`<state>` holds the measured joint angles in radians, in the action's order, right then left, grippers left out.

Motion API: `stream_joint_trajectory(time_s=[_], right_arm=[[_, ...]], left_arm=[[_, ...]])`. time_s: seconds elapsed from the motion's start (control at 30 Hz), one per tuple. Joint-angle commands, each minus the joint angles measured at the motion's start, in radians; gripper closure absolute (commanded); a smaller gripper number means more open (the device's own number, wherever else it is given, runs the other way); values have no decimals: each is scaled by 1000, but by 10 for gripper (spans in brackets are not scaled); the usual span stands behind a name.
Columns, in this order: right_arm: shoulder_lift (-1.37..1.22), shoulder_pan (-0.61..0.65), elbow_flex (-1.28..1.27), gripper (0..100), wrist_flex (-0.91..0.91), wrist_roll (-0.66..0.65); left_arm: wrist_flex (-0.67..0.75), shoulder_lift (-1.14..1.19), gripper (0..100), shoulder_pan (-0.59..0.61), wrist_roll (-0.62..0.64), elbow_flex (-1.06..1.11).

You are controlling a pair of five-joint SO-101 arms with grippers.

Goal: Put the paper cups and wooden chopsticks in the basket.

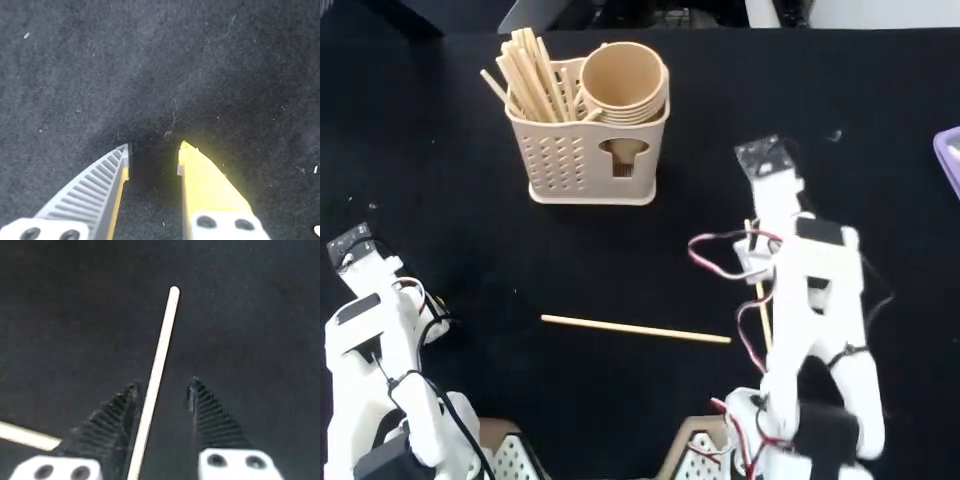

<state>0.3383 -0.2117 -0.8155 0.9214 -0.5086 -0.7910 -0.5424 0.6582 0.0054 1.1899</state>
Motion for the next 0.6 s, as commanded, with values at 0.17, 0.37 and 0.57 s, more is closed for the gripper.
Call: stream_joint_trajectory(time_s=[0.17,0.37,0.57], right_arm=[[-257,29,133,846,-100,-23],[-450,-9,289,861,-92,-32],[-440,-25,295,991,-78,-32]], left_arm=[[38,2,836,-2,8,-5],[37,2,836,-2,6,-5],[38,2,836,-2,-29,-5]])
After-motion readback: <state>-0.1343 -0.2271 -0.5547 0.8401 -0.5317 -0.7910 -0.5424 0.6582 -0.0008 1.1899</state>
